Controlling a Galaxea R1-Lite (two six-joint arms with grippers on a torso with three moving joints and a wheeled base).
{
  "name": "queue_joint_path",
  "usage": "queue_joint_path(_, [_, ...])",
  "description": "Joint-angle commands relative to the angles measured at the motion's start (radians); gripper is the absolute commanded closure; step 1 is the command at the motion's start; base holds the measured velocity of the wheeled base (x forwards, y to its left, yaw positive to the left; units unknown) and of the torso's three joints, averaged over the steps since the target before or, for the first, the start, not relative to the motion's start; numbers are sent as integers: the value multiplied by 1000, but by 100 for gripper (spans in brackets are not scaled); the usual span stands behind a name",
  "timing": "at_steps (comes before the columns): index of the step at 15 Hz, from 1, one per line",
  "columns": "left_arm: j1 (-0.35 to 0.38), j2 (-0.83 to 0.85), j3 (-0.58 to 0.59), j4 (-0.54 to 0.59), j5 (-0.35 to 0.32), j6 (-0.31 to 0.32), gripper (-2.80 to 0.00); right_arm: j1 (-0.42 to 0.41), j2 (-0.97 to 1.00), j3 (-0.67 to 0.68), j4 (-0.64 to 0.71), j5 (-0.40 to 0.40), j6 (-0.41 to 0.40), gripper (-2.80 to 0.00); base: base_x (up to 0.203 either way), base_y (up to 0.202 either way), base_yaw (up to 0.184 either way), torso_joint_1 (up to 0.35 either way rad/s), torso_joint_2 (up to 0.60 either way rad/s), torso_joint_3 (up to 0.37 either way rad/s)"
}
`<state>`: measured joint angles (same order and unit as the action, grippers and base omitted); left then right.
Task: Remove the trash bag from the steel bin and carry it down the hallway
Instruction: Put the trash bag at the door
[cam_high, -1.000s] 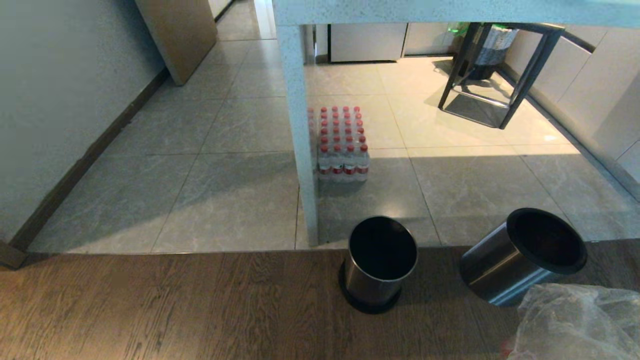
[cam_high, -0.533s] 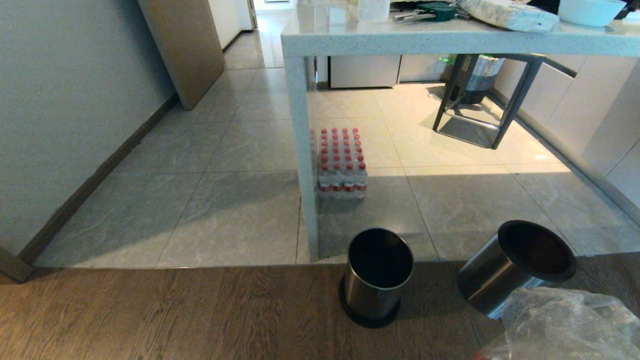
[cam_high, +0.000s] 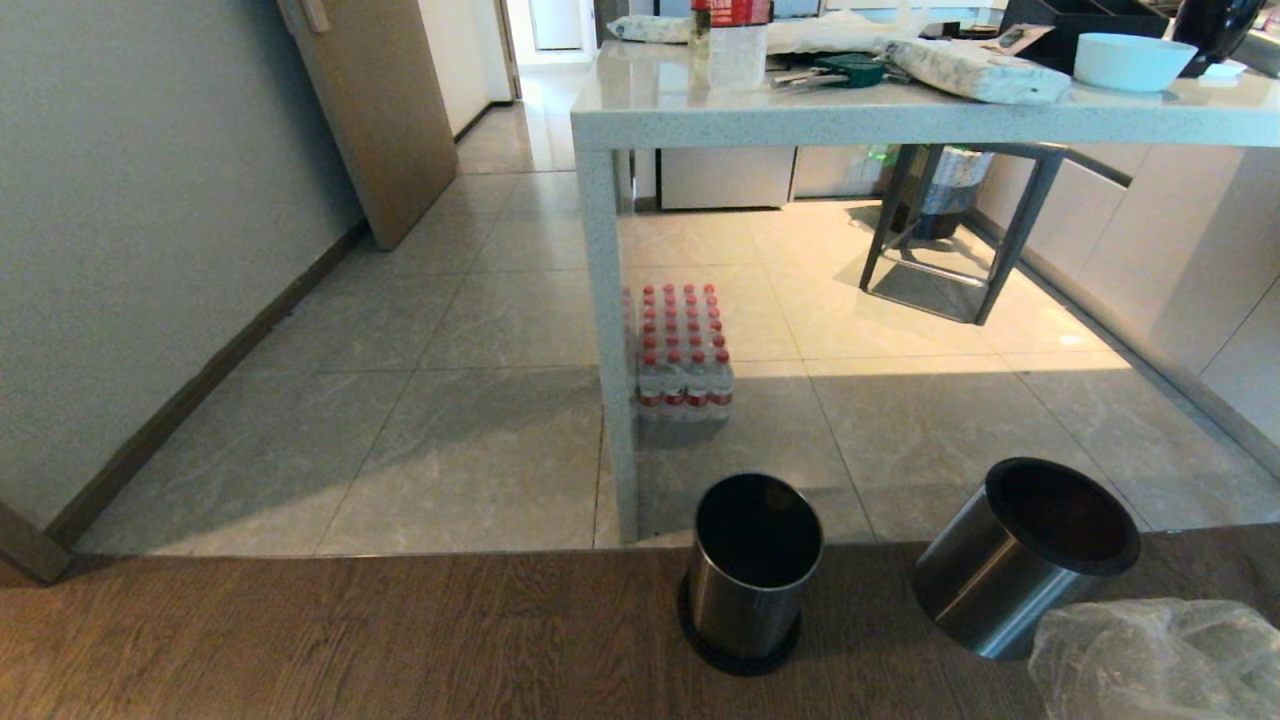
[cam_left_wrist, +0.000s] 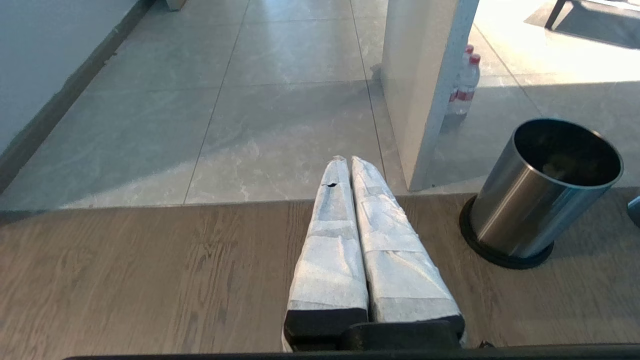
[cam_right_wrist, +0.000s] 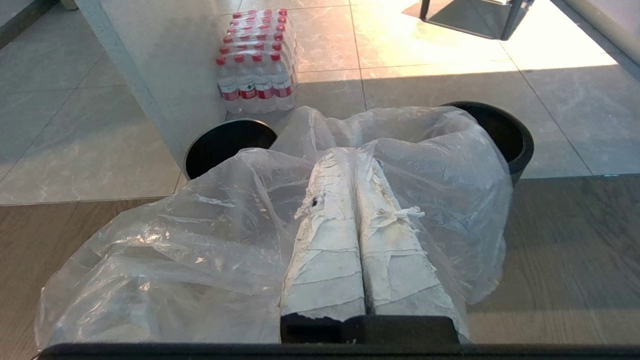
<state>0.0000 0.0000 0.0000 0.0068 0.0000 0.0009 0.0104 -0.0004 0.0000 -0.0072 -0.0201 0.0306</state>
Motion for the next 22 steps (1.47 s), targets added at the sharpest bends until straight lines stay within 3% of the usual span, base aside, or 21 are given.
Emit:
queue_joint_path(1, [0, 0, -2, 1, 0, 2, 0, 0, 3, 2, 0, 0, 0, 0, 0, 0, 0, 0, 0, 0])
queue_joint_path(12, [0, 0, 0, -4, 0, 11, 0, 0, 3, 2, 0, 0, 0, 0, 0, 8, 0, 0, 0, 0])
queue_joint_path(22, [0, 0, 0, -4, 0, 16, 0, 0, 3, 2, 0, 0, 0, 0, 0, 189, 0, 3, 2, 2])
